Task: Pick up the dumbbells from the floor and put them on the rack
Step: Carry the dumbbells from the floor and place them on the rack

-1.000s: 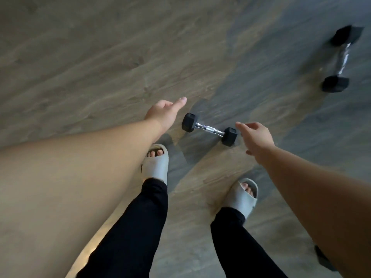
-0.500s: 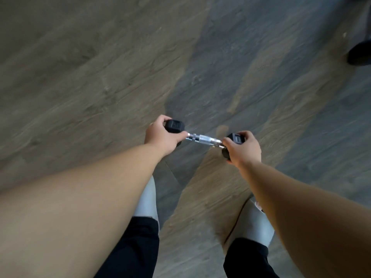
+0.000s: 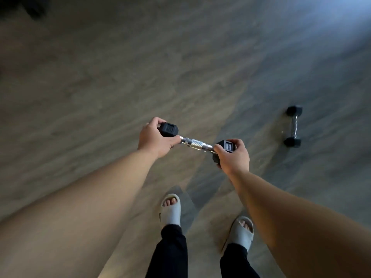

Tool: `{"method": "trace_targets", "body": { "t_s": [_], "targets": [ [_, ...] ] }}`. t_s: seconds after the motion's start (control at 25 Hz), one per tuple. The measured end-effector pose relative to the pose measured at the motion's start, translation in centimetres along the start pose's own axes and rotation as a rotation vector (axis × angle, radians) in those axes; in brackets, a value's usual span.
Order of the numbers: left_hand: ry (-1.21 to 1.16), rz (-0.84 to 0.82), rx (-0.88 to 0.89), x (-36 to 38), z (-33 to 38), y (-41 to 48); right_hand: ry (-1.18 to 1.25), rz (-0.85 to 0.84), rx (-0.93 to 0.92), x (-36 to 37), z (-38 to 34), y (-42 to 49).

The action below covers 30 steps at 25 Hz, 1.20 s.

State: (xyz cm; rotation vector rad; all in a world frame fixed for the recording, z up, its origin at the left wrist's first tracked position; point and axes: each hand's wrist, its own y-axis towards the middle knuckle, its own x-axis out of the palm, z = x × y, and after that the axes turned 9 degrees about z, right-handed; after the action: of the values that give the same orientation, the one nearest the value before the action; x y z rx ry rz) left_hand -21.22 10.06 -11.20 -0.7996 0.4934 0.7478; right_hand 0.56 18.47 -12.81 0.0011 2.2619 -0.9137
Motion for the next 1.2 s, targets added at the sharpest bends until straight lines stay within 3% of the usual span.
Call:
{"method": "trace_targets", "body": {
  "t_s": [0.24,0.48,0.72,1.2],
  "targets": [
    [-0.064,0.155,0.200,-23.4,16.0,0.5,0.228,-0.069,-0.142,-4.3,-22.5,-14.2],
    [0.023,0.249,0.393,-39.4,24.9,0.5,0.478,-0.231,-0.074,-3.3,-33.3,-24.7],
    [0.173,0.289,0.446,-46.2,30.2,7.2,0.594,-0.299,0.020,2.1,-42.0,-25.9],
    [0.312,0.408,0.559,-61.5,38.6,25.0,0.701,-0.383,-0.038,14.3,-64.8,-27.7]
  ]
}}
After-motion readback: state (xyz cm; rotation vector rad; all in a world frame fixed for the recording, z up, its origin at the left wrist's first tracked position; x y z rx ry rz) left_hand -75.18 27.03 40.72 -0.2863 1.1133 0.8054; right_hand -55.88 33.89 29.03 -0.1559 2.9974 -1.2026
